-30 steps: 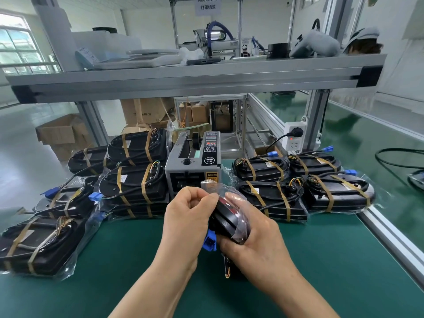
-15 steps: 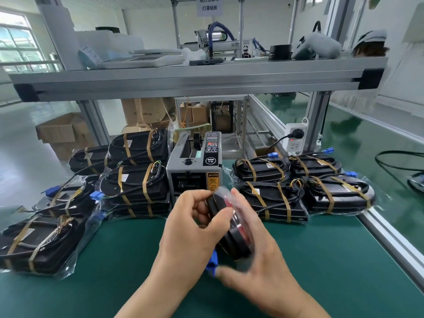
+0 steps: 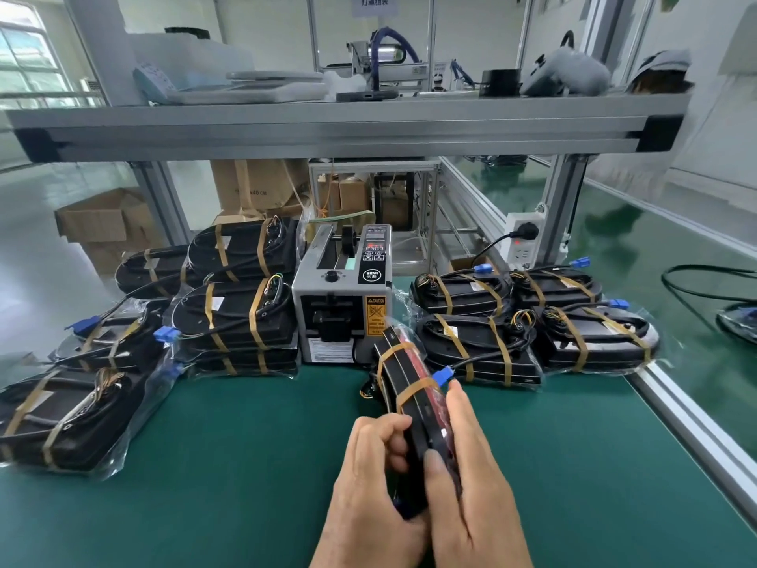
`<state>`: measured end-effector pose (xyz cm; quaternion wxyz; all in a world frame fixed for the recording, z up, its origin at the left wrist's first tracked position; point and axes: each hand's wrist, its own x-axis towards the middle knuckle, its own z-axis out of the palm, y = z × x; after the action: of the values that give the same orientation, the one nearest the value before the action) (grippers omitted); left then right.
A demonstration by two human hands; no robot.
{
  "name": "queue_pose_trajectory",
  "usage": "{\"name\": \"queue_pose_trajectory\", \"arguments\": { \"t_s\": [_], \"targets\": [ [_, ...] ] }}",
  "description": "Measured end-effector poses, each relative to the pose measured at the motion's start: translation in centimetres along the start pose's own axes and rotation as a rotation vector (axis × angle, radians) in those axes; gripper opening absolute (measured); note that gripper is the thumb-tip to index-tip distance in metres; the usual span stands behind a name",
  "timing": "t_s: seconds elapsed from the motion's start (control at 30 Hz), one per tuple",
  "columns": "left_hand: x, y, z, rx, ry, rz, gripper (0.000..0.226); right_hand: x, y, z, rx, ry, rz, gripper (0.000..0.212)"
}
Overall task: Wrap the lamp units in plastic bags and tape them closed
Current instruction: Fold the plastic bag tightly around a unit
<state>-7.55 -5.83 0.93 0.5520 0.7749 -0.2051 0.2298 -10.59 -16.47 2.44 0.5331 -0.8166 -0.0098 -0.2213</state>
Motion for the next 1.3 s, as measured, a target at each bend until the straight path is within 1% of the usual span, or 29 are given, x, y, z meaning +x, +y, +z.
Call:
{"name": "queue_pose_trajectory", "arguments": {
  "t_s": [0.1, 0.2, 0.27, 0.33, 0.37, 0.4, 0.43, 0.53, 0.57, 0.6, 0.63, 0.7, 0.77, 0.8, 0.87, 0.93, 1.07, 1.2, 1.3],
  "targets": [
    [-0.1, -0.7, -0.2, -0.005, -0.016, 0.020, 0.059, -0.5, 0.4, 0.3, 0.085, 0.073, -0.041, 0.053],
    [-0.3, -1.0, -0.4, 0.008, -0.004, 0.047, 0.066, -1.1, 0.3, 0.2, 0.215, 0.155, -0.012, 0.045],
    [-0.4, -0.9, -0.6, 0.015, -0.007, 0.056, 0.066, -1.2, 0.1, 0.3, 0.286, 0.181, 0.042, 0.041],
    [-0.6, -0.7, -0.8, 0.028, 0.002, 0.057, 0.058, -1.1, -0.1, 0.2, 0.303, 0.130, 0.112, 0.035],
    [-0.6, -0.4, -0.8, 0.040, 0.003, 0.066, 0.051, -0.8, -0.3, 0.2, 0.287, 0.098, 0.153, 0.039],
    [-0.7, -0.2, -0.8, 0.056, 0.000, 0.079, 0.046, -0.7, -0.4, 0.1, 0.253, 0.088, 0.185, 0.052],
    [-0.7, -0.1, -1.0, 0.071, -0.009, 0.093, 0.042, -0.5, -0.4, 0.0, 0.221, 0.089, 0.208, 0.059],
    [0.0, -0.1, -2.6, 0.091, -0.124, 0.148, 0.038, 0.4, -0.8, -0.5, 0.175, 0.081, 0.232, 0.053],
    [0.6, -0.1, -3.2, 0.076, -0.163, 0.137, 0.034, 0.6, -0.8, -0.7, 0.163, 0.068, 0.231, 0.051],
    [1.4, -0.1, -3.7, 0.047, -0.161, 0.081, 0.026, 0.9, -0.8, -0.8, 0.144, 0.060, 0.226, 0.049],
    [2.6, -0.2, -4.1, 0.001, -0.110, -0.024, 0.019, 1.1, -0.8, -0.9, 0.126, 0.059, 0.221, 0.048],
    [5.9, -1.0, -4.3, -0.106, 0.093, -0.338, 0.018, 1.5, -0.9, -1.0, 0.105, 0.079, 0.224, 0.046],
    [9.7, -2.7, -4.3, -0.281, 0.258, -0.643, 0.016, 1.7, -0.8, -1.1, 0.106, 0.087, 0.243, 0.044],
    [11.5, -3.5, -4.3, -0.380, 0.303, -0.763, 0.012, 1.7, -0.8, -1.1, 0.106, 0.083, 0.252, 0.043],
    [14.1, -4.8, -4.1, -0.490, 0.355, -0.923, 0.010, 1.7, -0.7, -1.0, 0.104, 0.081, 0.254, 0.043],
    [15.6, -5.7, -3.6, -0.523, 0.360, -1.003, 0.011, 1.7, -0.7, -0.9, 0.100, 0.089, 0.253, 0.042],
    [16.8, -6.4, -2.4, -0.546, 0.382, -1.092, 0.015, 1.7, -0.5, -0.6, 0.087, 0.077, 0.246, 0.042],
    [17.7, -6.3, -1.7, -0.619, 0.475, -1.132, 0.015, 1.7, -0.5, -0.6, 0.088, 0.075, 0.248, 0.038],
    [17.6, -5.7, -1.4, -0.657, 0.570, -1.108, 0.021, 1.6, -0.5, -0.7, 0.100, 0.072, 0.262, 0.037]
  ]
}}
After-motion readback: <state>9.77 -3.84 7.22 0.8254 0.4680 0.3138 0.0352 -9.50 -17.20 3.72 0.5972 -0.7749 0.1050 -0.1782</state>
